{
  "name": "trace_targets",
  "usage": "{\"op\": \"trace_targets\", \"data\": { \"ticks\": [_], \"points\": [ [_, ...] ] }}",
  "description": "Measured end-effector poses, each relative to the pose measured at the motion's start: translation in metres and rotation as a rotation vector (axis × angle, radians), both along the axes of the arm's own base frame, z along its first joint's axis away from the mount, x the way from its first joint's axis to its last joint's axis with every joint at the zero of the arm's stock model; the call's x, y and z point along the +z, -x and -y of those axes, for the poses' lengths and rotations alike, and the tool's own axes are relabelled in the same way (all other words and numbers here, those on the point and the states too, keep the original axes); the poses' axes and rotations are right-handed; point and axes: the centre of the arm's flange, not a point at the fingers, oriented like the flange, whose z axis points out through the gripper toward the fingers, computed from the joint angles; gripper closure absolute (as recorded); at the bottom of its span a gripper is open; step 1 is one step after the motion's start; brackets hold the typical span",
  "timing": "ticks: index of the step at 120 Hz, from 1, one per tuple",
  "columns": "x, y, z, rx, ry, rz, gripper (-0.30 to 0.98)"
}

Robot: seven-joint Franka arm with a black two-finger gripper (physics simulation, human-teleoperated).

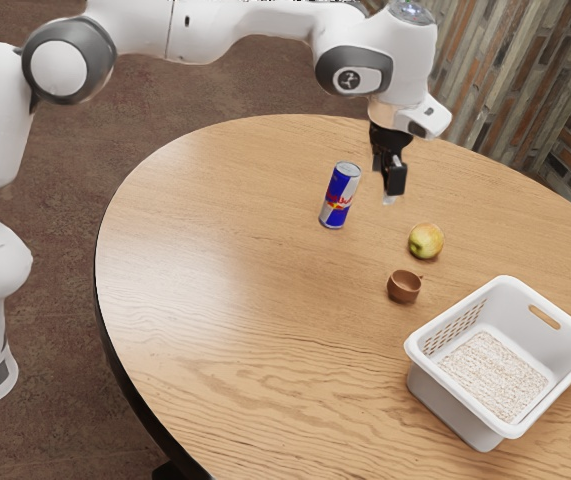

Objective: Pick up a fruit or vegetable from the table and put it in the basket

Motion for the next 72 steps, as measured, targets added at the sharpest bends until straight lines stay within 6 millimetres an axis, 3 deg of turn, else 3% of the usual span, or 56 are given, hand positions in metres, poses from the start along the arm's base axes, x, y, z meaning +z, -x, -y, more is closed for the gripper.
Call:
{"op": "trace_targets", "data": {
  "ticks": [14, 31, 48, 63, 72],
  "points": [
    [-0.026, -0.02, -0.03, -0.001, -0.039, 0.024, 0.02],
    [-0.037, -0.027, -0.063, 0.029, -0.081, 0.033, 0.02],
    [-0.047, -0.02, -0.13, 0.076, 0.01, 0.021, 0.02],
    [-0.043, -0.051, -0.102, 0.024, -0.028, 0.075, 0.02],
    [-0.054, -0.062, -0.092, 0.001, -0.042, 0.076, 0.02]
  ]
}}
